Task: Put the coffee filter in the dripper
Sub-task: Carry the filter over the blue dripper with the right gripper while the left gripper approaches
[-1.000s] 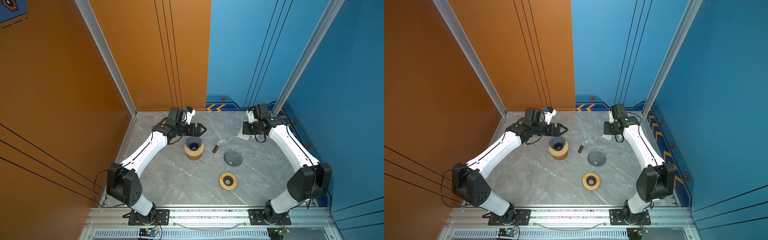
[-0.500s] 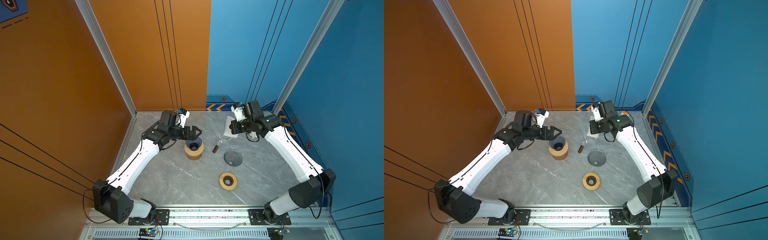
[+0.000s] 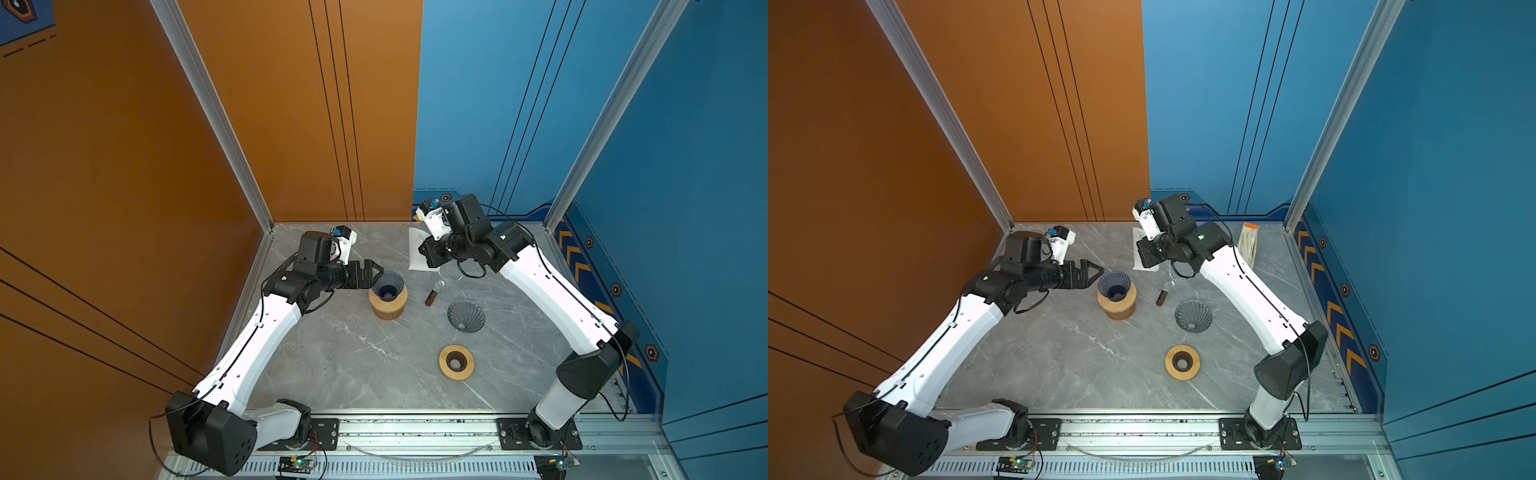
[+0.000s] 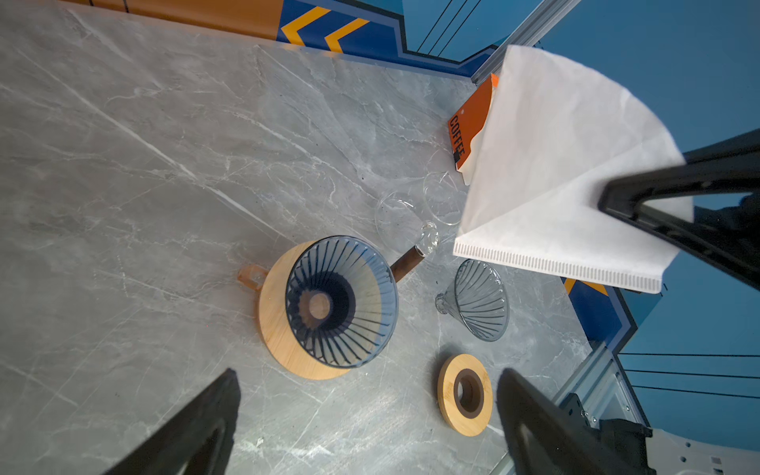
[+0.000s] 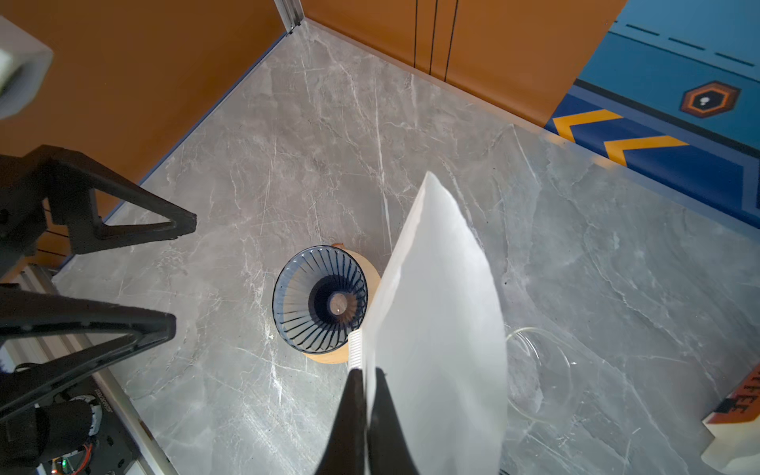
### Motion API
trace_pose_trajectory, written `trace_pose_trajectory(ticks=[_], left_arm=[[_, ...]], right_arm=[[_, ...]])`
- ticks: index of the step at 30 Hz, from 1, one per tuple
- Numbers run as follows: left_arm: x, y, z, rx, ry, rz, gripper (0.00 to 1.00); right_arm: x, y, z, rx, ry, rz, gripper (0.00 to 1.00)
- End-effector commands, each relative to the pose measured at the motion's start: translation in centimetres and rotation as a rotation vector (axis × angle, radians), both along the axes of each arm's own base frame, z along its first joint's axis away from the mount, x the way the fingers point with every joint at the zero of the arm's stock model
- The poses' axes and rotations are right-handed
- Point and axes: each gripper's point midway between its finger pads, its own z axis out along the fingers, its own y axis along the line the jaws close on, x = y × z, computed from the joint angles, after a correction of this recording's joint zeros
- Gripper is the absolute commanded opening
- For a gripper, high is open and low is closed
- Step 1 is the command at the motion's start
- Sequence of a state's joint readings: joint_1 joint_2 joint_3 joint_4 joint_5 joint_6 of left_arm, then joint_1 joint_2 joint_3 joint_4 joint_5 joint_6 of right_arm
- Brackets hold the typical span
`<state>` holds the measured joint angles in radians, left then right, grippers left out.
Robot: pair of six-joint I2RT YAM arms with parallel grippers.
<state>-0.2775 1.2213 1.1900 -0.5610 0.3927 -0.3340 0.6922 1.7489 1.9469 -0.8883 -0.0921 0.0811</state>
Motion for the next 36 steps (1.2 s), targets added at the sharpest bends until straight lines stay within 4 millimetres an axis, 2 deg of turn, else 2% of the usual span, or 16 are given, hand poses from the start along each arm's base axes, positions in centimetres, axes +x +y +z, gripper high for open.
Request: trace_pose_trajectory(ticks=[1, 9, 18, 24, 30, 36], left_arm=[[-0.7, 1.1, -0.9, 0.015, 0.024, 0.022, 0.98], [-0.8, 2.0, -1.8, 0.013, 0.045, 0.045, 0.98], [-0.9, 2.6, -2.5, 0.026, 0.055, 0.057, 0.98], [-1.0, 3.7, -2.7, 0.028, 0.063, 0.082, 0.98], [-1.2, 4.1, -3.0, 0.025, 0.071, 0.092, 0.98], [-1.1, 4.2, -3.3, 0.022, 0.084, 0.099, 0.98]], right_arm=[[-0.4, 1.1, -1.0, -0.110, -0.042, 0.014, 0.00], [-0.5, 4.2, -3.1, -0.219, -0.089, 0.040, 0.00], [0.6, 5.8, -5.8, -0.355, -0.159, 0.005, 0.00], [0.7, 6.9, -7.7, -0.346, -0.126, 0.003, 0.00], [0.0, 8.1, -9.8, -0.312, -0.062, 0.009, 0.00], [-0.5, 8.3, -11.7, -0.304, -0.002, 0.006, 0.00]])
